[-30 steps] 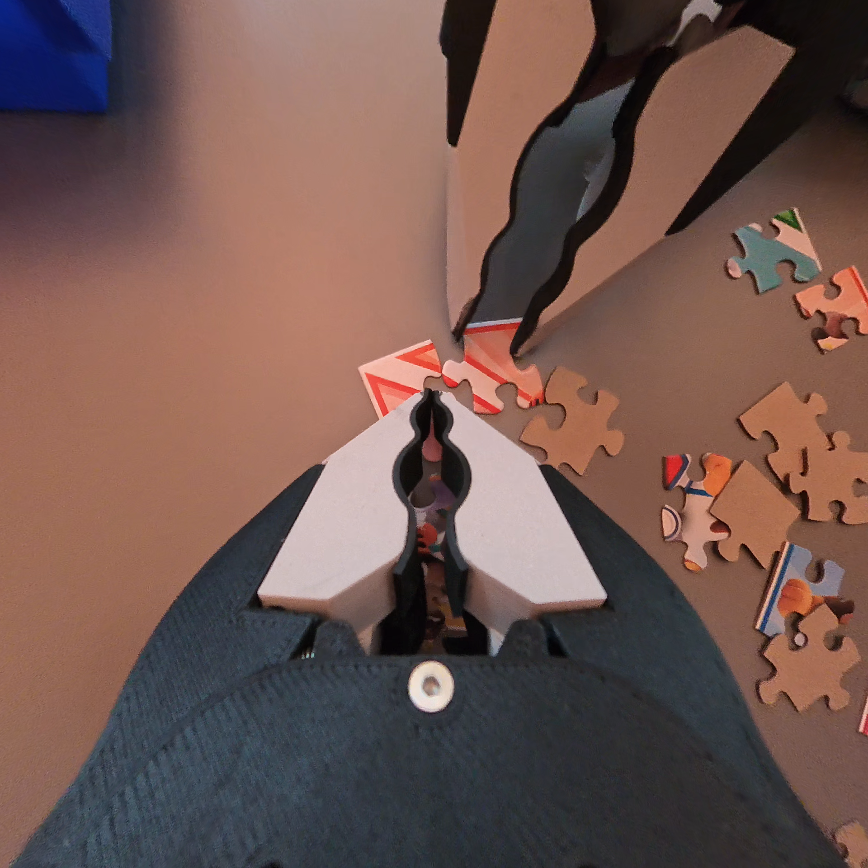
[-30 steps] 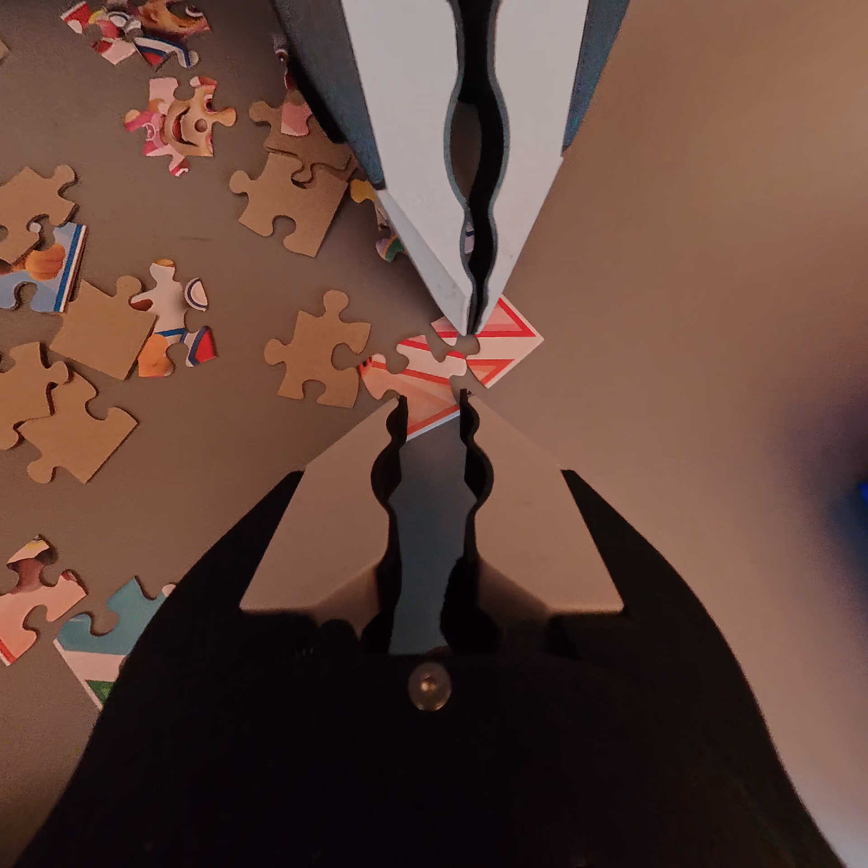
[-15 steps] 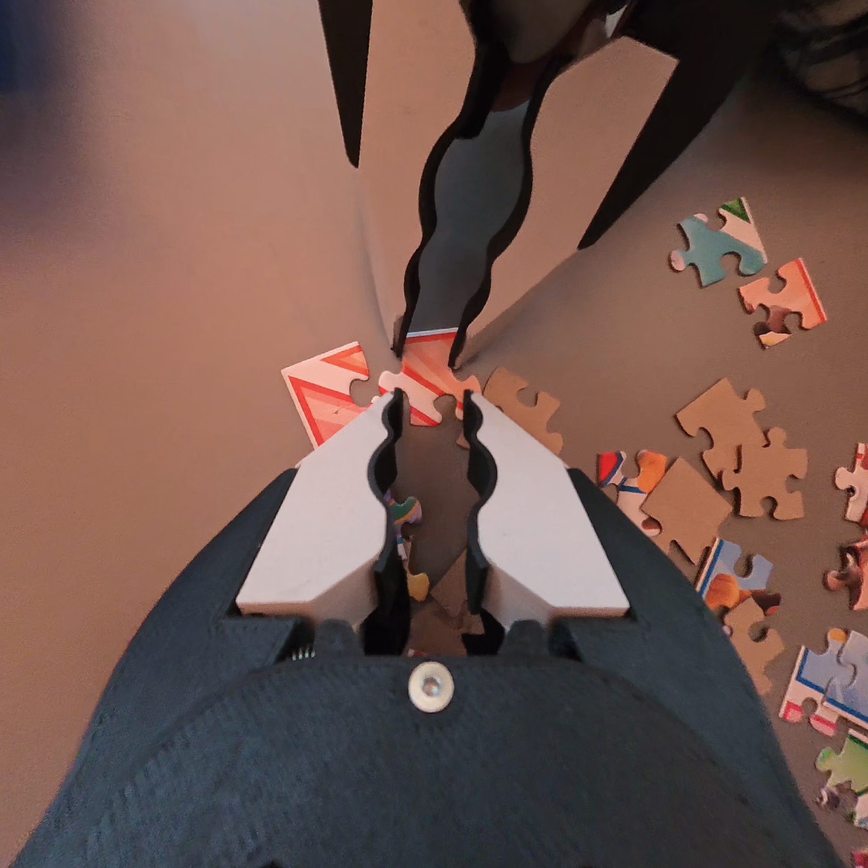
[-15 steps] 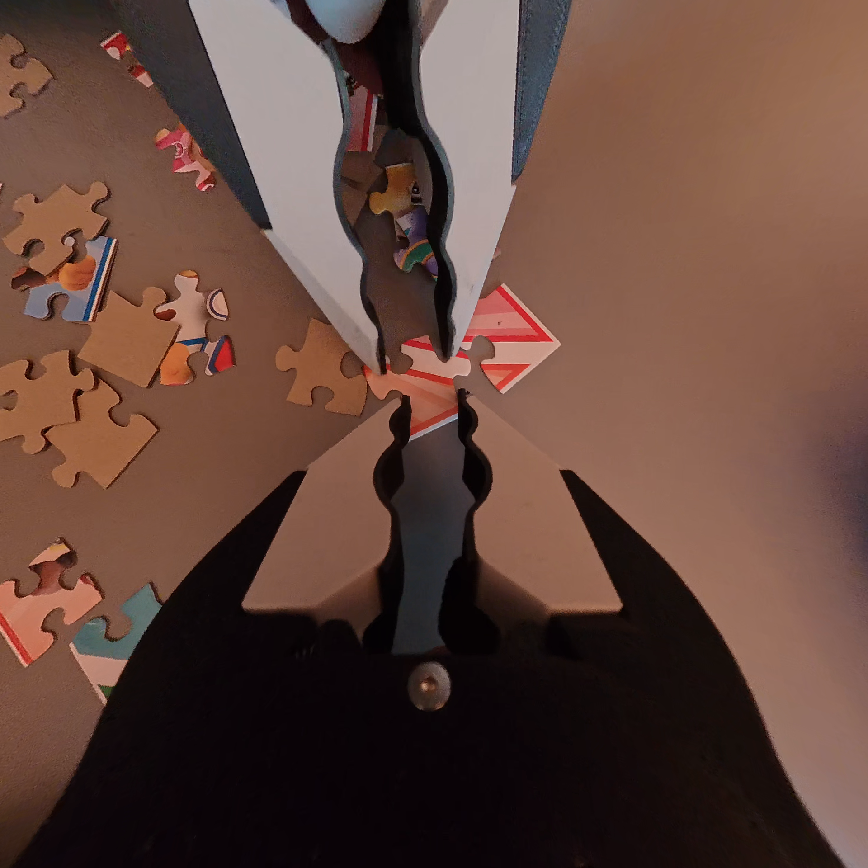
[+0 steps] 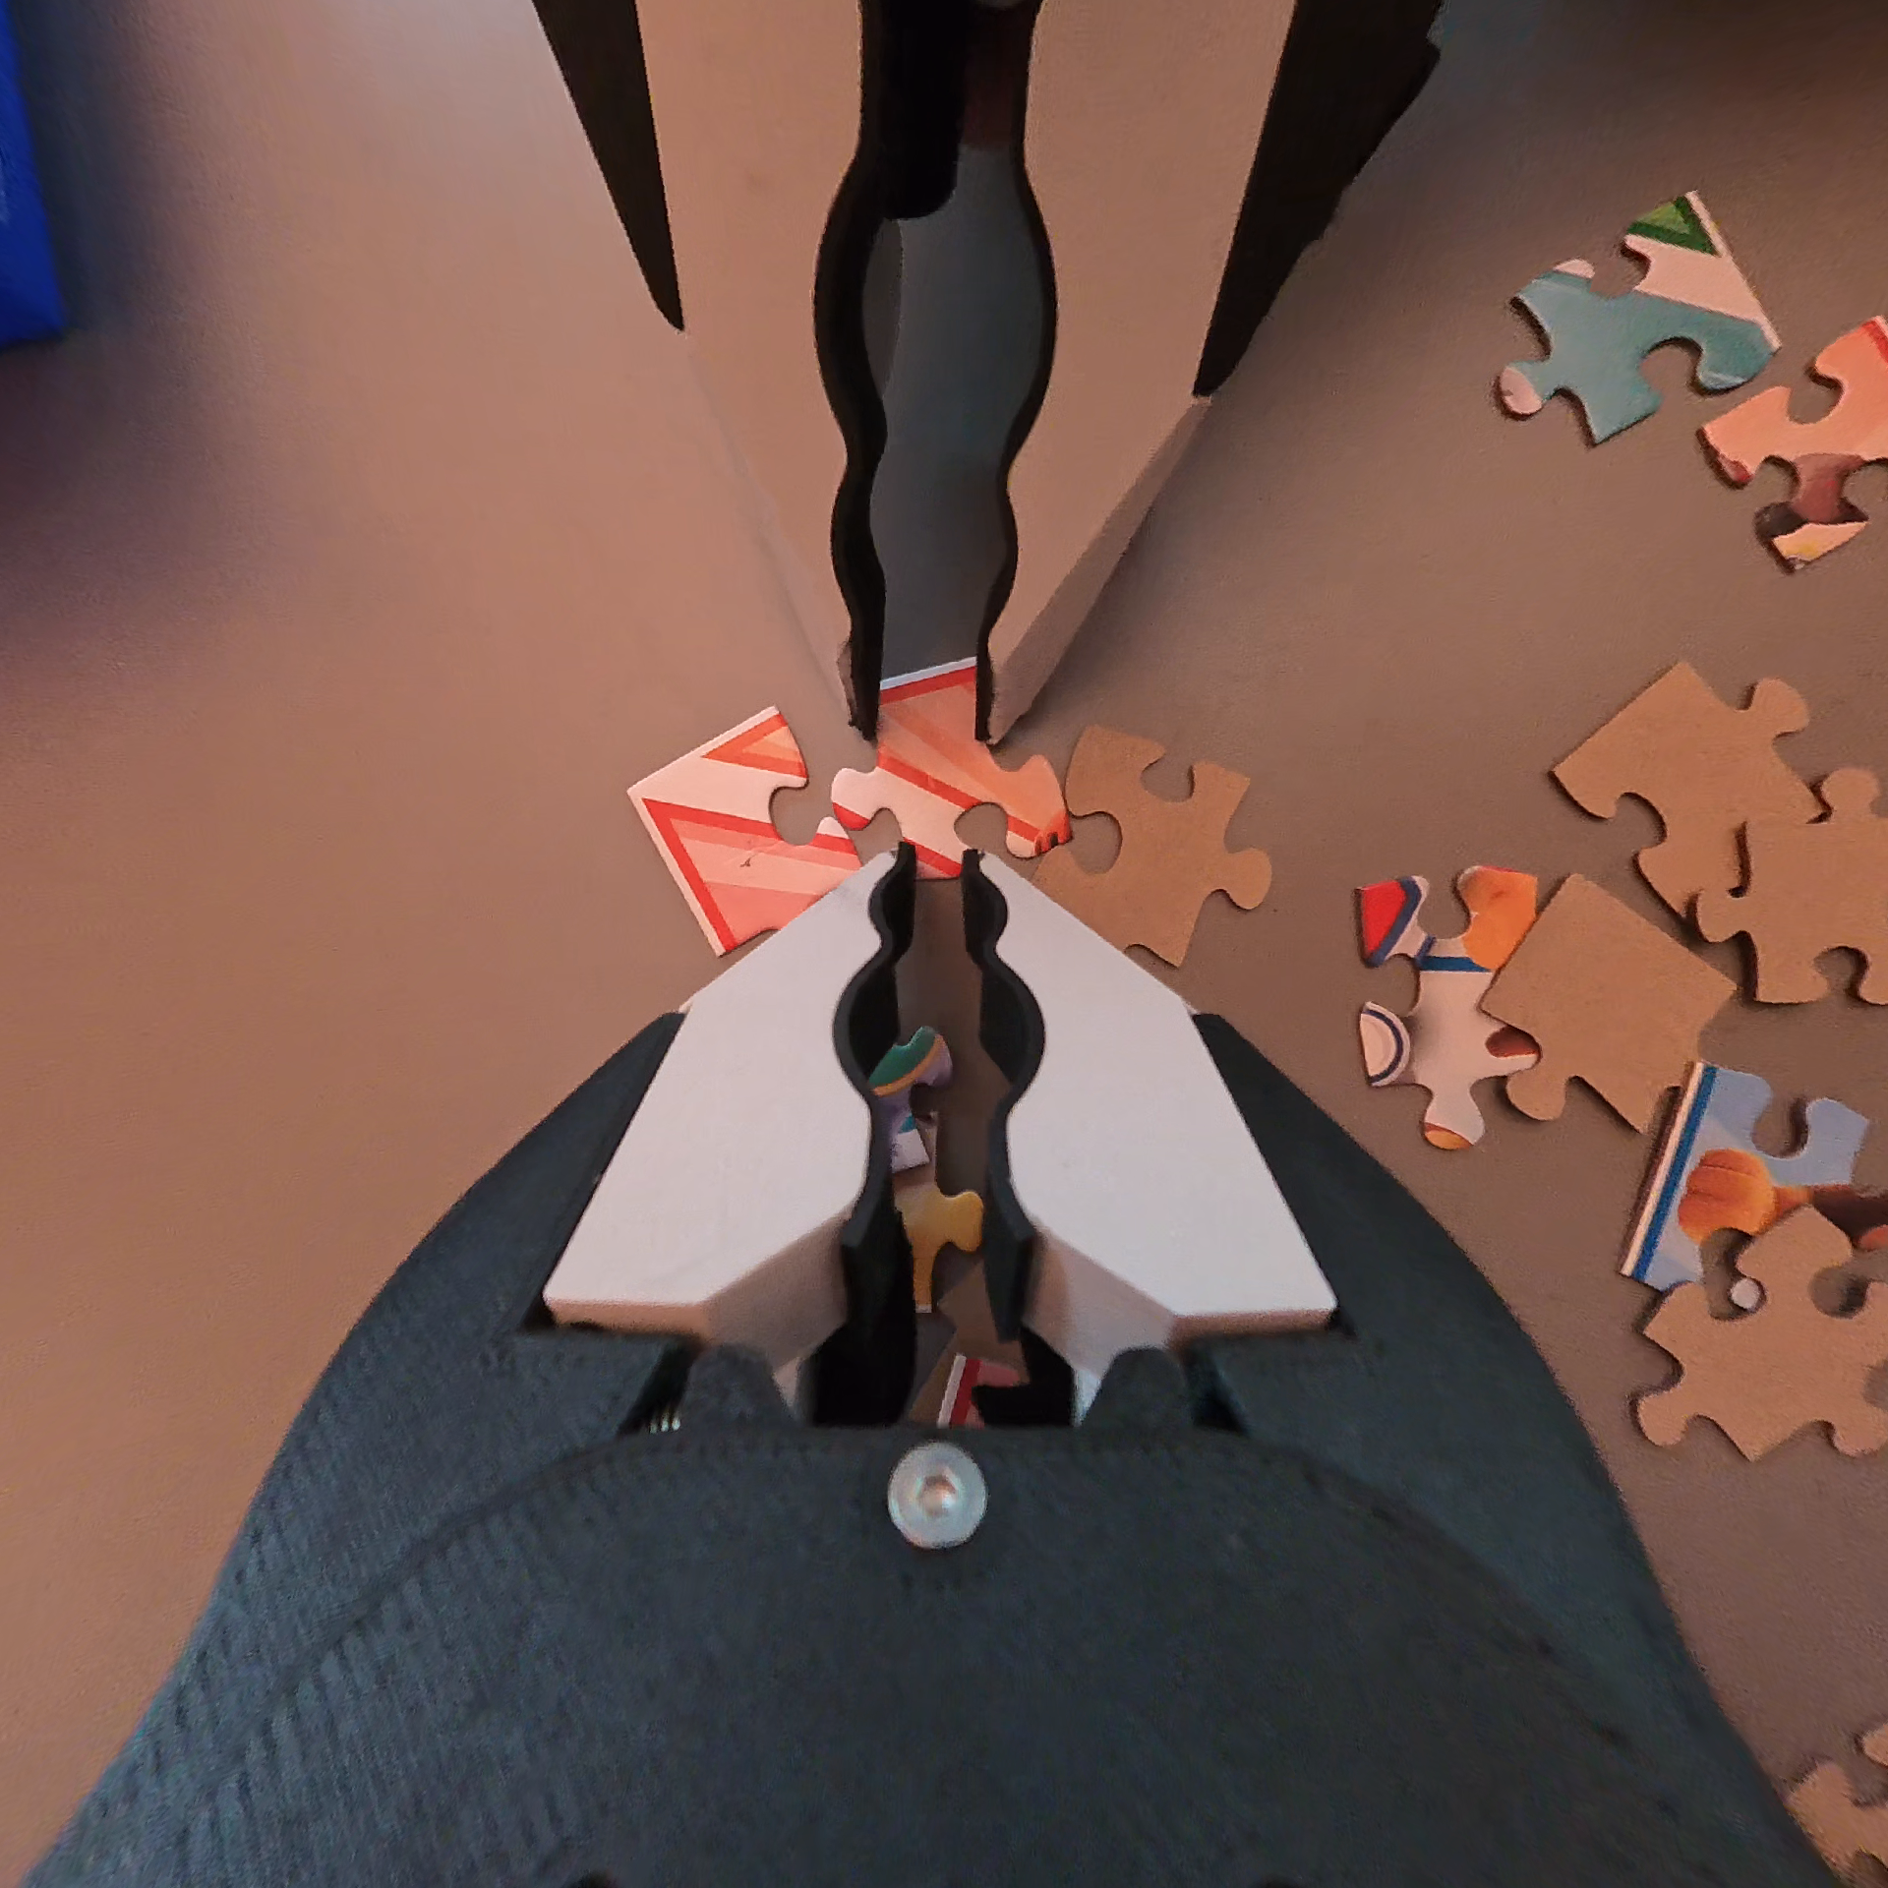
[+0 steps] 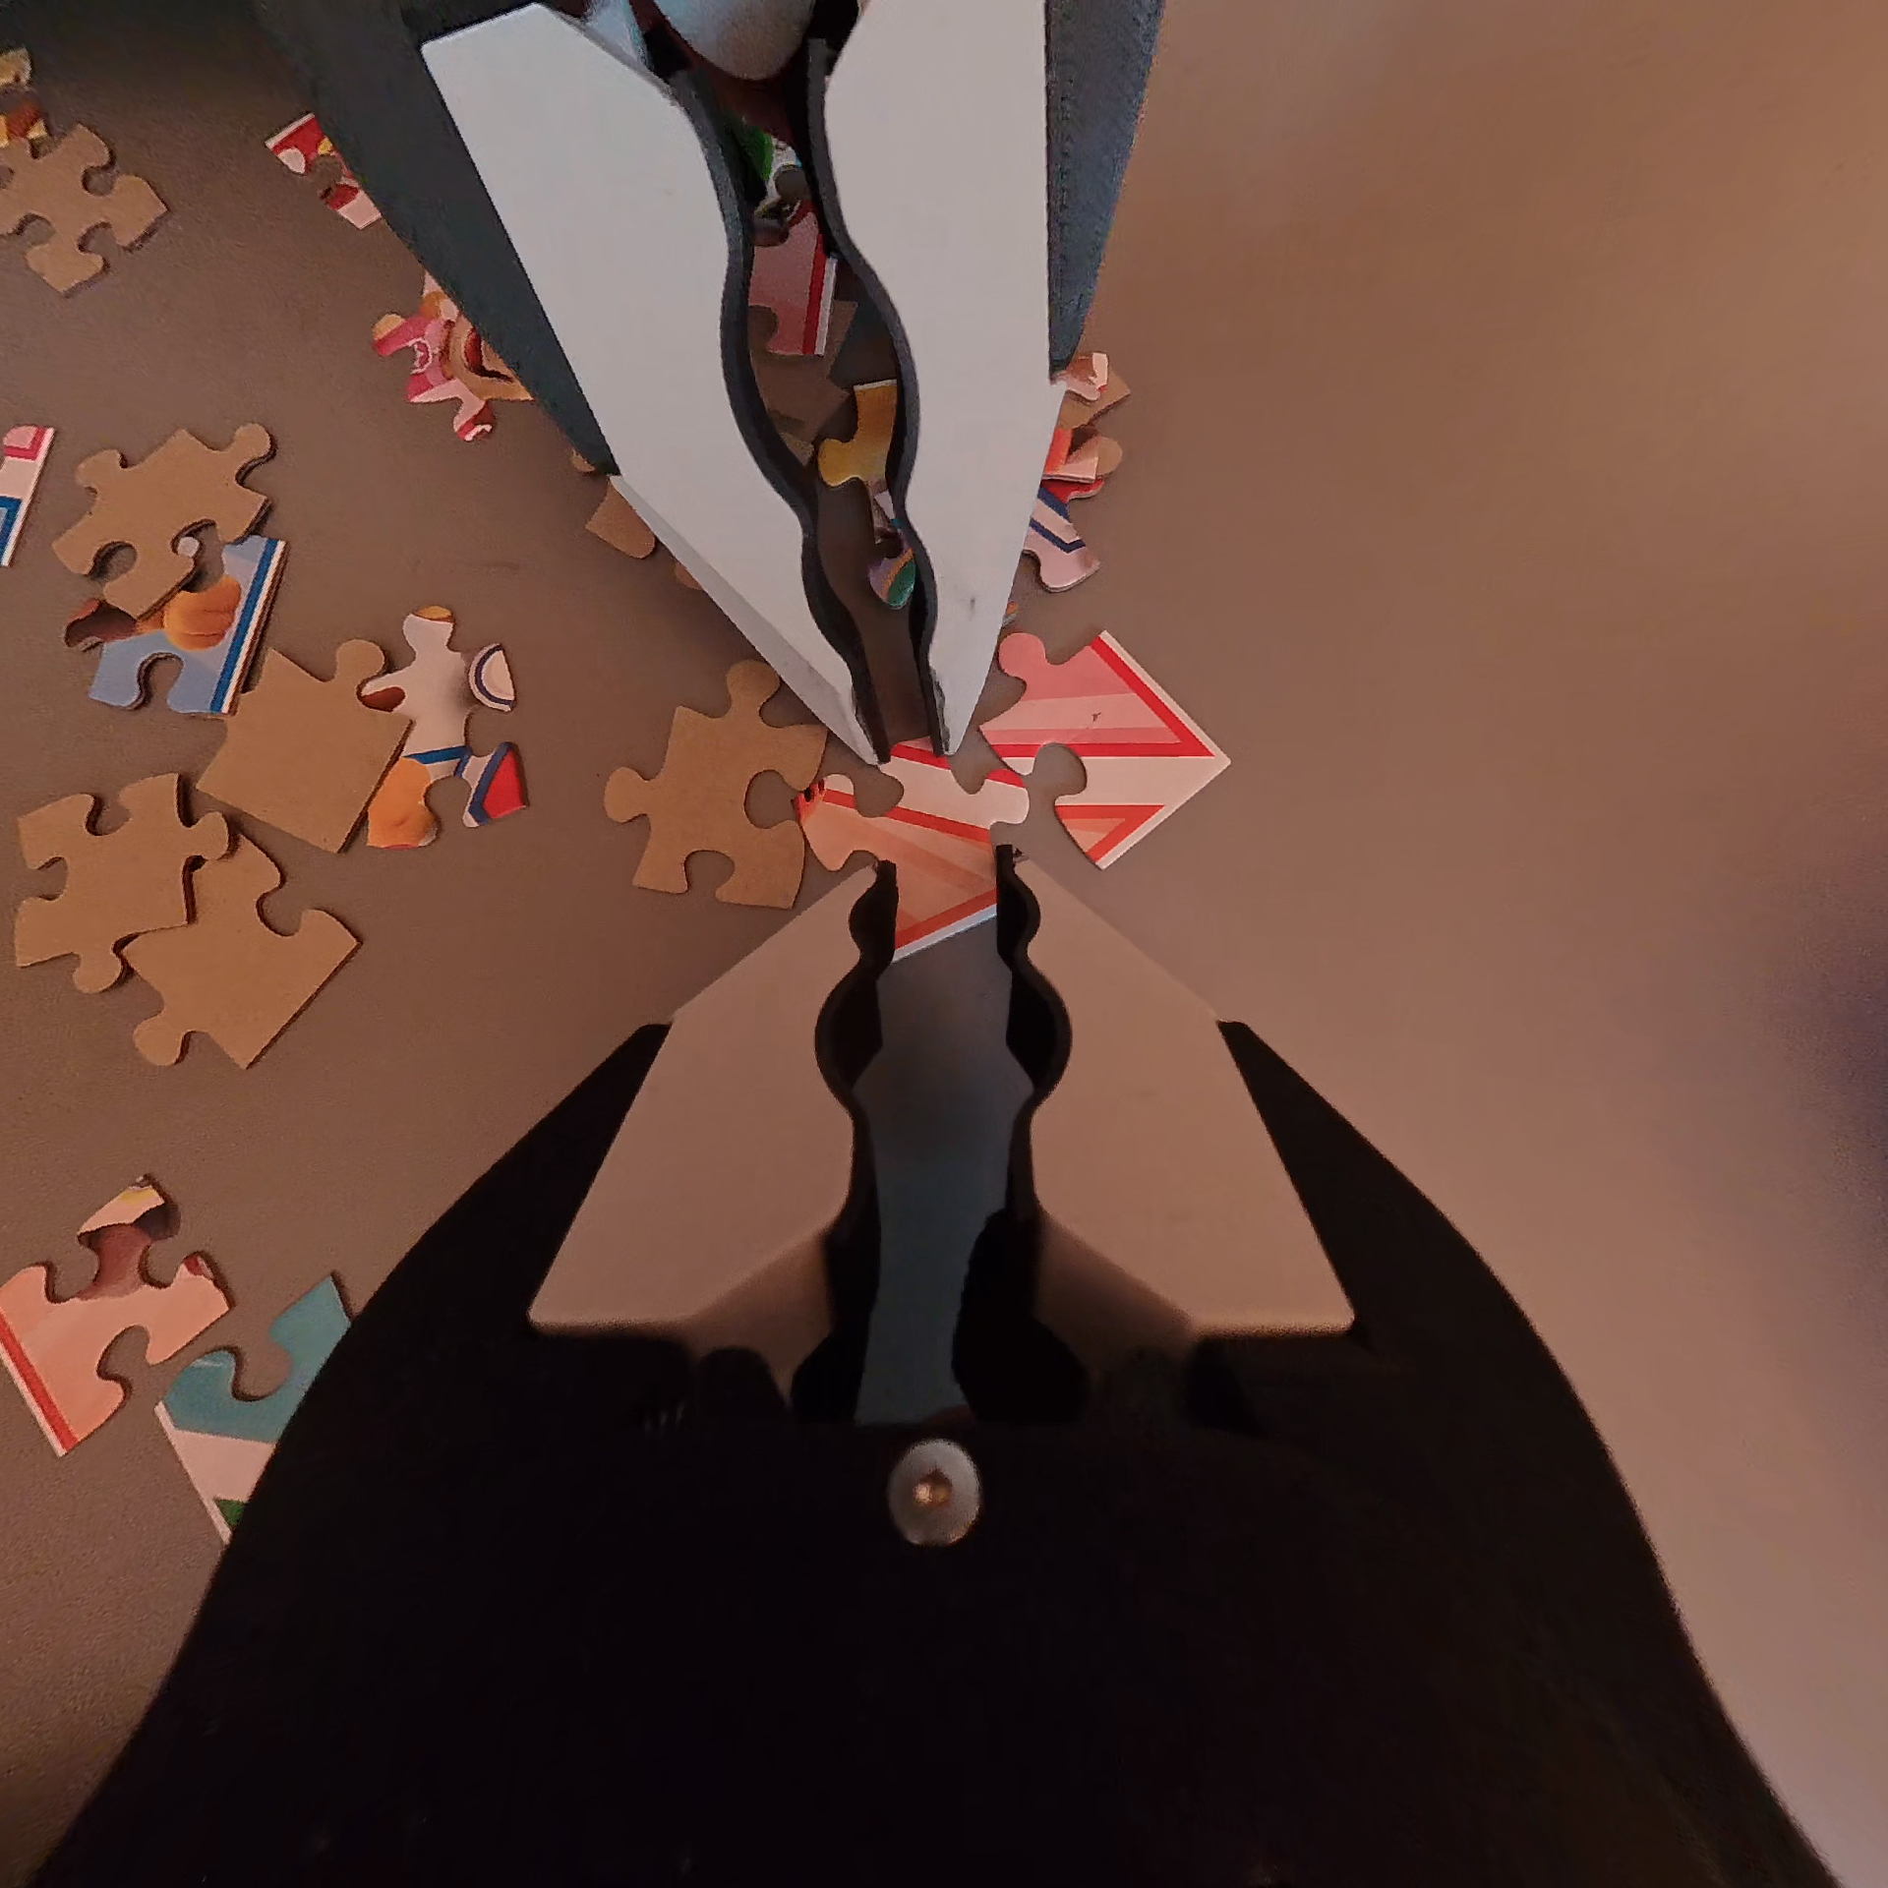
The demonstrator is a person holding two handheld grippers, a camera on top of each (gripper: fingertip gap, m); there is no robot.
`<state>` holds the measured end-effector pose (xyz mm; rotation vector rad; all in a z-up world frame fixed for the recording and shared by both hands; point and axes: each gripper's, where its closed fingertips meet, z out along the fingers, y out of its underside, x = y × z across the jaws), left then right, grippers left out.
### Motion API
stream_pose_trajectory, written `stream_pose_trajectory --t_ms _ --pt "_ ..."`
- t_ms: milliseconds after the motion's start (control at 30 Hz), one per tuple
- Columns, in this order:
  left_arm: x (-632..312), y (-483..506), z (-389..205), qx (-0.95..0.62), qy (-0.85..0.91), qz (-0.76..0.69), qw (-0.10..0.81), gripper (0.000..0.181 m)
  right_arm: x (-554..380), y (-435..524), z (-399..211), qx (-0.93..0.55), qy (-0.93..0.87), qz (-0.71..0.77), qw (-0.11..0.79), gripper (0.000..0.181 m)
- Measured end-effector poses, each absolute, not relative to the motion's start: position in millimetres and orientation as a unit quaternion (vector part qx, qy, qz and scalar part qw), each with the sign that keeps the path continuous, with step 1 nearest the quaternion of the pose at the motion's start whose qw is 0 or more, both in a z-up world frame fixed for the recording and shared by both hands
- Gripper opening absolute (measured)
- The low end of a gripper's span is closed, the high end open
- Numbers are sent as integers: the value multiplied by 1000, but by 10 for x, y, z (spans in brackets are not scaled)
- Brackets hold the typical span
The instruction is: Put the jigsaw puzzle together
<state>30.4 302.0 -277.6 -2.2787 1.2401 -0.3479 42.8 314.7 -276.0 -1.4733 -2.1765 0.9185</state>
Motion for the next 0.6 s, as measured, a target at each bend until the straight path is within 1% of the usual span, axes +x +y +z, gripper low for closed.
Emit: stream_pose_trajectory --t_ms 200,233,267,433,467,500,533,600 --pt "306 3020 -2771 -837 455 -110 283 8 423 3139 -2751 -519 -768 331 178 17" --pt "320 3017 -2767 -835 456 -110 287 0 418 3122 -2733 -516 -767 338 178 7" --pt "352 3010 -2774 -834 457 -115 289 0 413 3081 -2708 -509 -767 349 175 0" --pt "394 3027 -2772 -834 455 -115 289 0 454 3145 -2702 -515 -767 337 180 0" --pt "392 3011 -2763 -837 451 -123 285 0 470 3182 -2676 -519 -763 339 184 8" --pt "395 2996 -2749 -839 445 -133 283 6 494 3220 -2667 -524 -760 337 185 18" --pt "395 2996 -2736 -842 438 -137 285 10 527 3245 -2675 -529 -759 333 181 22" --pt "436 2957 -2750 -844 434 -145 278 18 590 3263 -2732 -533 -764 322 168 24"
